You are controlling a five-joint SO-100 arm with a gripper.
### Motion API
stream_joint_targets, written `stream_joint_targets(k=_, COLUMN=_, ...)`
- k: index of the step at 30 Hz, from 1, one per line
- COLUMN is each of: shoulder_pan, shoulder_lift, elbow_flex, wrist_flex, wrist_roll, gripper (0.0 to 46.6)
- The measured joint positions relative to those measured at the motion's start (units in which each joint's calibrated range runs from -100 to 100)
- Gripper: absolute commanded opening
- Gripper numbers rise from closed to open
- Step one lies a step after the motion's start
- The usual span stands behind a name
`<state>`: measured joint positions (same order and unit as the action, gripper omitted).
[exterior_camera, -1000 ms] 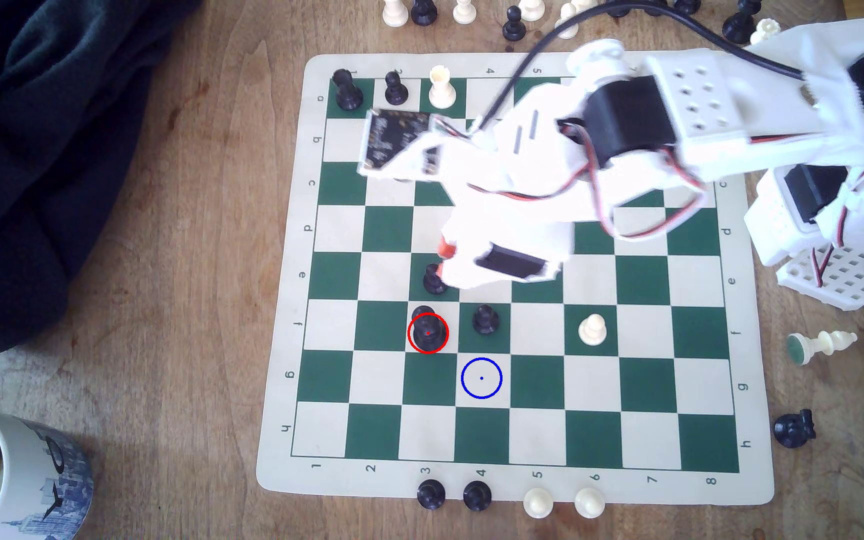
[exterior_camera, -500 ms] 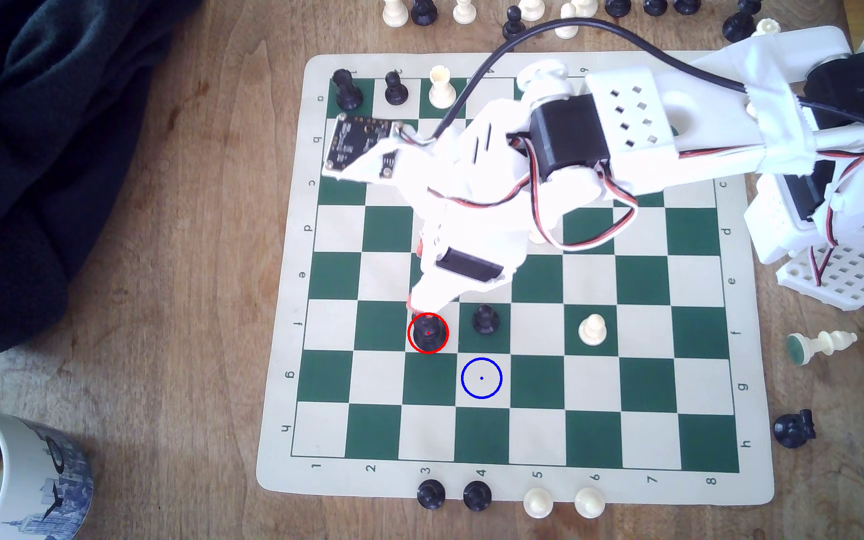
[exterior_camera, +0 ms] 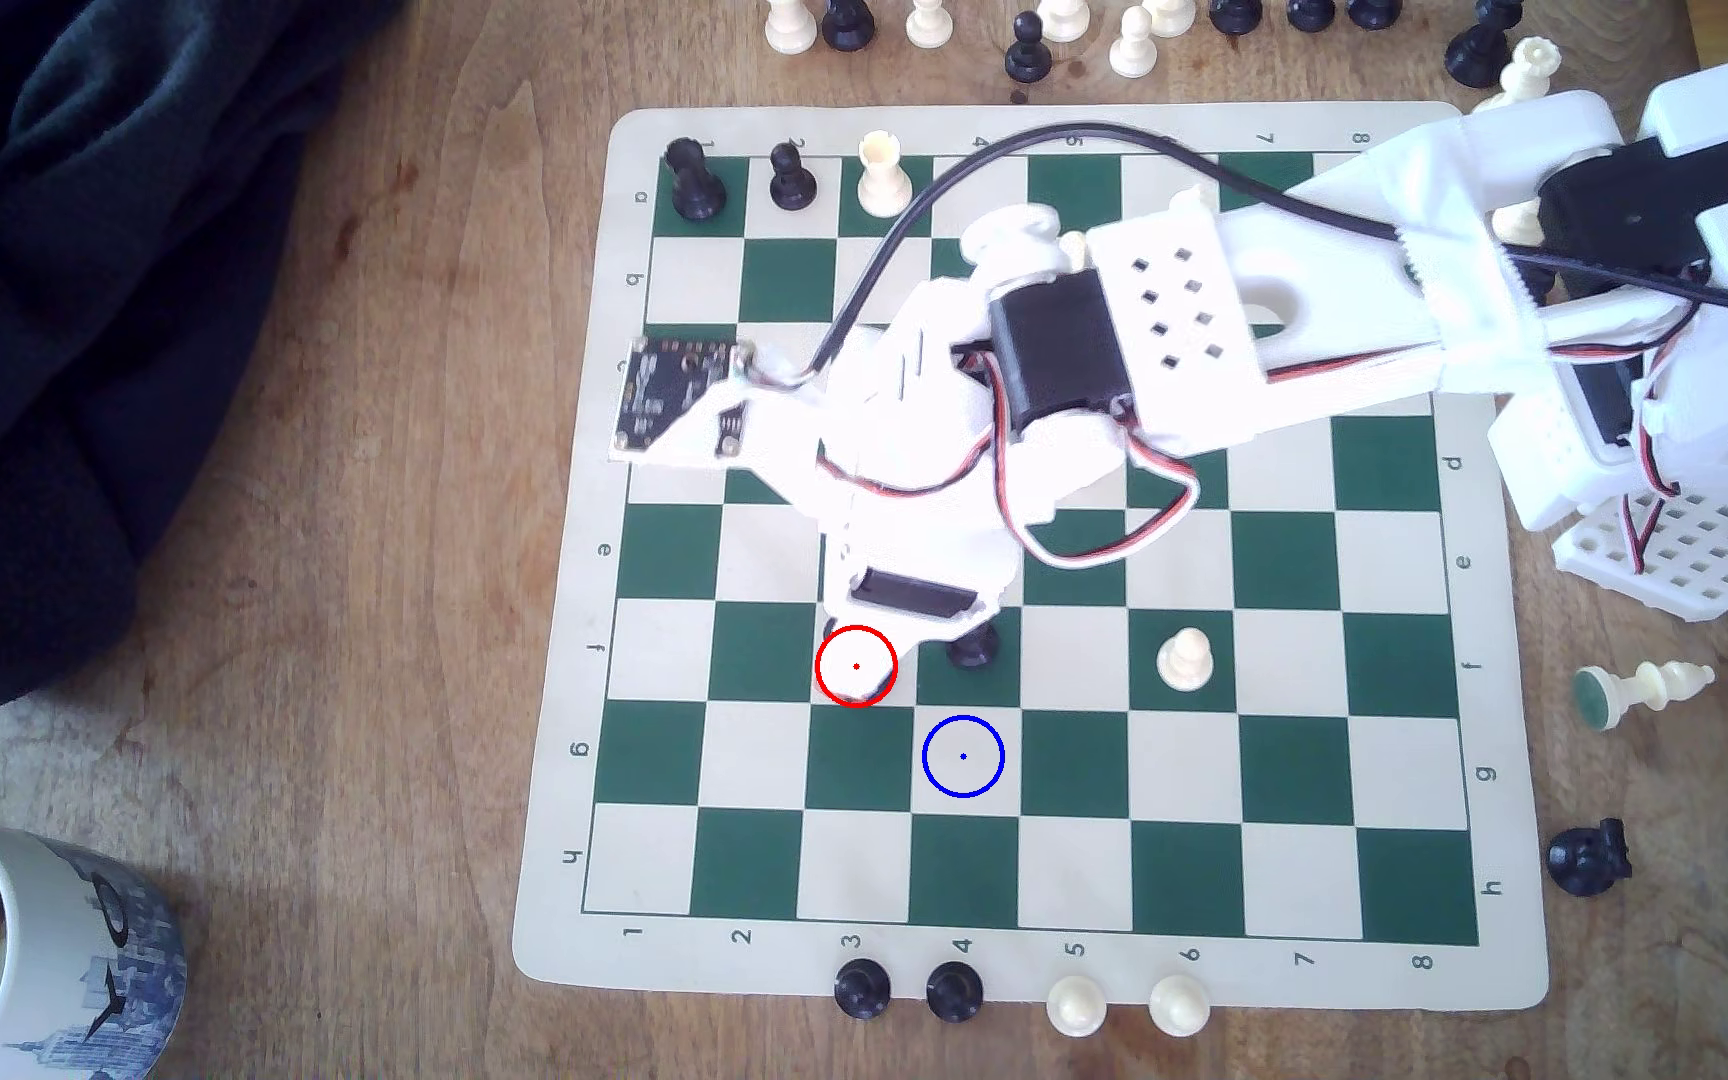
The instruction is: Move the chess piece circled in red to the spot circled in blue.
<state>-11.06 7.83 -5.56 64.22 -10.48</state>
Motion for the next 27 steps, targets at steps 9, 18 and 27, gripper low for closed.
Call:
stream_joint_targets(k=9, shoulder_pan=-0.29, shoulder_lift=3.1, elbow_flex=0.0, wrist_flex=0.0, wrist_roll=0.05, gripper=17.5)
stream_joint_targets(k=18, shoulder_pan=-1.18, shoulder_lift=5.95, elbow_flex=0.0, wrist_flex=-3.03, wrist_roll=0.05, gripper=18.1)
stream_joint_targets(k=27, shoulder_pan=-1.55, shoulder_lift=6.87, elbow_flex=-0.09, wrist_flex=-3.67, wrist_roll=0.05, gripper=15.0)
